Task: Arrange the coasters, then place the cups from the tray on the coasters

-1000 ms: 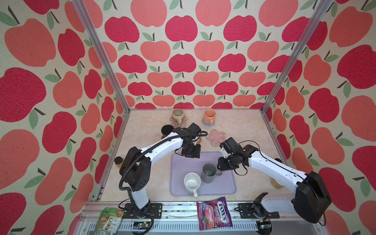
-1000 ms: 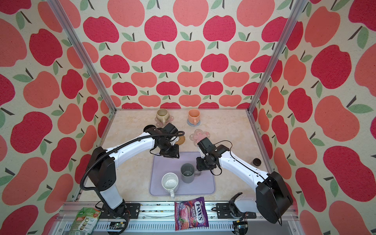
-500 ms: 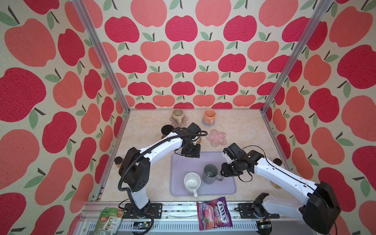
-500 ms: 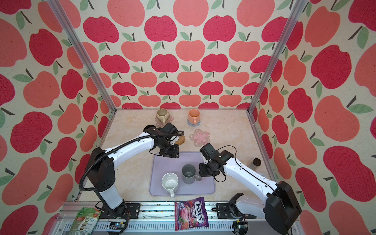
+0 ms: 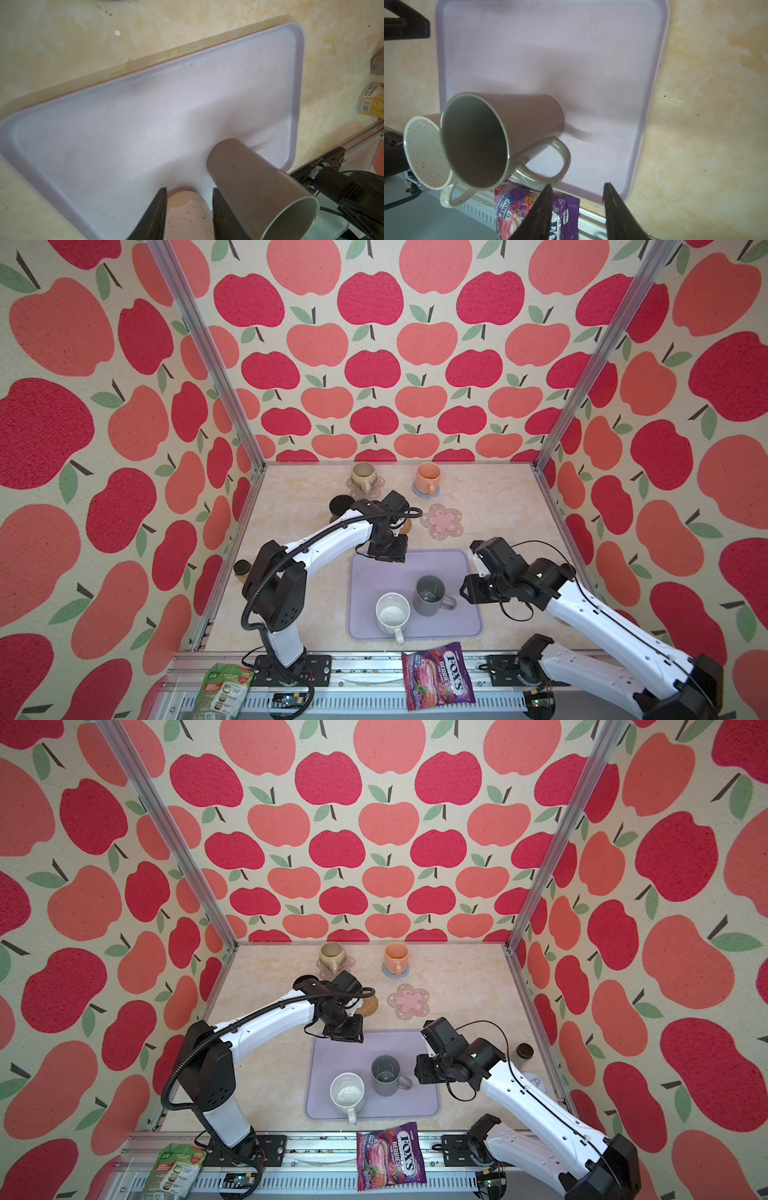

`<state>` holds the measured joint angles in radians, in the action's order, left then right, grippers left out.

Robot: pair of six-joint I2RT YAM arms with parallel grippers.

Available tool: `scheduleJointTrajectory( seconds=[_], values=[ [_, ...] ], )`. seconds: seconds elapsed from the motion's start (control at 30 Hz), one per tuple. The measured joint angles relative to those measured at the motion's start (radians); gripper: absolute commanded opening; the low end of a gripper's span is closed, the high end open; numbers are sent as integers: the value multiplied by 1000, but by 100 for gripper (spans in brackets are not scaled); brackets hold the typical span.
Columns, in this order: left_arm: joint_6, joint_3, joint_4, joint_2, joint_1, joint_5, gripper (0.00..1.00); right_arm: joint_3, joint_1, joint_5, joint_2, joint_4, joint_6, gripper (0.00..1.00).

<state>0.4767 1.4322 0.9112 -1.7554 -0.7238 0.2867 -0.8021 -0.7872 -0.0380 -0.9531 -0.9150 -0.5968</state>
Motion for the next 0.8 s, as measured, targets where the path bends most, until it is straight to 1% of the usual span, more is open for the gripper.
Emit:
scheduleJointTrajectory(
  seconds=[0.13, 0.23, 0.43, 0.57, 0.8],
  values=[
    [-4, 0, 6, 0, 6, -10, 39, 27, -65, 2, 64, 1, 0, 49],
    [-7, 7, 18, 0, 8, -11, 39, 39, -82, 3, 79, 8, 1, 50],
    [-19, 20, 28, 0, 9, -18, 39, 29, -149, 27, -35, 29, 43, 54],
    [-23, 20, 35, 0, 12, -21, 39, -27, -198, 64, -130, 23, 94, 55],
    [-22, 20, 36, 0, 15, -22, 39, -81, -214, 90, -236, 25, 191, 55]
  ],
)
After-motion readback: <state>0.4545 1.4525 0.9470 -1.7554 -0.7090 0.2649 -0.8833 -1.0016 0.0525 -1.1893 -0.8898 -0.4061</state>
